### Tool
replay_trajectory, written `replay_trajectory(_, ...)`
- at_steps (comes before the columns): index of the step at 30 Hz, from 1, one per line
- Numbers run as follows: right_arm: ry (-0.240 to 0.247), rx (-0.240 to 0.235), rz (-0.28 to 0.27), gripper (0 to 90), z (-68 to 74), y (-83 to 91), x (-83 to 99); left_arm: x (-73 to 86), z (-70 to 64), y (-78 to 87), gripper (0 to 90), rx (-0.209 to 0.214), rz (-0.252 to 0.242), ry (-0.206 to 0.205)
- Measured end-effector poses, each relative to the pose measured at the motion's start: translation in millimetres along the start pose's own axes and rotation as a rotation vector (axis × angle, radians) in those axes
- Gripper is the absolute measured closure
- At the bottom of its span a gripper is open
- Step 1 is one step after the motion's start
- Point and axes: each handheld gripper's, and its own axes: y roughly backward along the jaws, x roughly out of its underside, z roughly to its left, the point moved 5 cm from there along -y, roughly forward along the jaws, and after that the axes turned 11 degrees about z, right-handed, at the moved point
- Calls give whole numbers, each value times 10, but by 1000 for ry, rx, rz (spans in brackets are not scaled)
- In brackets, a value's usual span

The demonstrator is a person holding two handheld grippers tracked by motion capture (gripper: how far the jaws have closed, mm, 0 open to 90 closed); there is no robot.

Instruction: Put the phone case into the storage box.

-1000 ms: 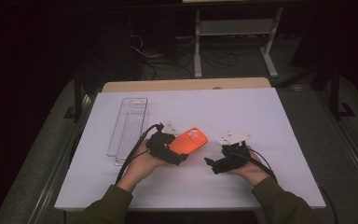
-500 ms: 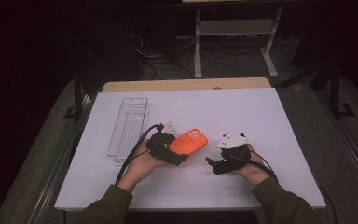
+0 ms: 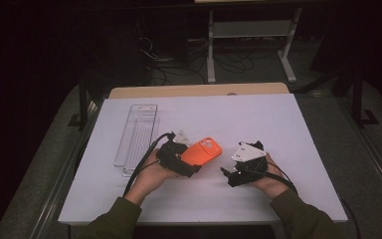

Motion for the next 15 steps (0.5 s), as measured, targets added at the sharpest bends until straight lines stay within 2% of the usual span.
replay_trajectory(3,15,15,-1,5,5,0,1,0,-3,-2,159,1,-1,1)
replay_trajectory(5,43,29,-7,5,-2,-2,-1,0,-2,-3,159,0,0,0)
replay_trajectory(10,58,51,-5,5,16,2,-1,0,-1,-2,160,-2,0,-3)
replay_trajectory(11,82,66,-3,5,11,6,-2,-1,0,-2,159,-2,0,-4)
replay_trajectory(15,114,100,-13,5,24,13,-11,-2,2,-2,160,-6,-1,-9)
